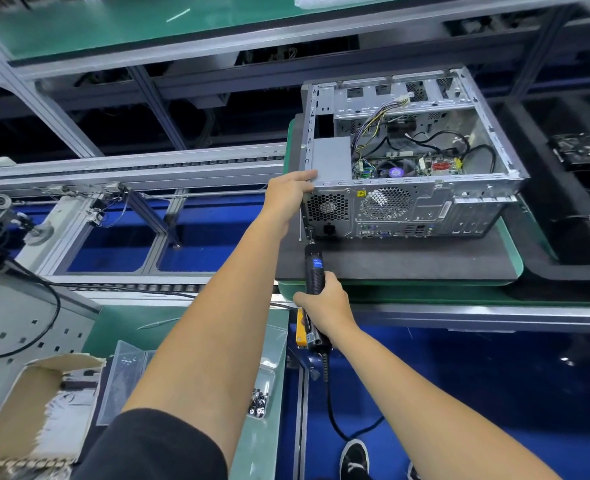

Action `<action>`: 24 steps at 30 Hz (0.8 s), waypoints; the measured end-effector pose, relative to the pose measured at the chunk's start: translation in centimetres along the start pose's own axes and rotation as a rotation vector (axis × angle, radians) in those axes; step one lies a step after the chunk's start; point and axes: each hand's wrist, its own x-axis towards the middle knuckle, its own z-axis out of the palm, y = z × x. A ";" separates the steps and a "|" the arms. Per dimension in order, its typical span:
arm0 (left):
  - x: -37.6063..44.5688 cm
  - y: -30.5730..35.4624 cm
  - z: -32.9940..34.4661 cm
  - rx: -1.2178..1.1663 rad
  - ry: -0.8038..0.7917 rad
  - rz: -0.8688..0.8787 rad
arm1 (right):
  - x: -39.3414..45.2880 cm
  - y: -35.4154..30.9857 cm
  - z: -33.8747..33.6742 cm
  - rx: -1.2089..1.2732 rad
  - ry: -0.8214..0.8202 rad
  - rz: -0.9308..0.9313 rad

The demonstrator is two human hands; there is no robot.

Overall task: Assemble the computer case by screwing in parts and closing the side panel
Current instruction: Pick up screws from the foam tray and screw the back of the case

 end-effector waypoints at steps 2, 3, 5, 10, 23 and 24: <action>0.1 0.0 0.0 -0.003 0.000 0.001 | 0.0 0.0 -0.3 0.010 -0.012 -0.003; 0.1 0.0 0.0 -0.006 0.002 0.000 | 0.0 0.0 -0.4 0.013 -0.020 -0.005; 0.2 0.0 0.0 -0.009 0.009 -0.003 | -0.1 0.0 -0.6 0.024 -0.038 -0.005; 0.1 0.3 0.5 -0.019 0.041 0.007 | -1.3 0.0 -2.0 0.005 -0.101 -0.022; 3.0 12.1 6.0 -0.227 0.045 0.153 | -6.0 -12.0 -16.8 0.039 -0.158 -0.442; 3.0 13.0 8.1 -0.228 -0.023 0.150 | -5.7 -12.8 -18.7 0.058 -0.124 -0.460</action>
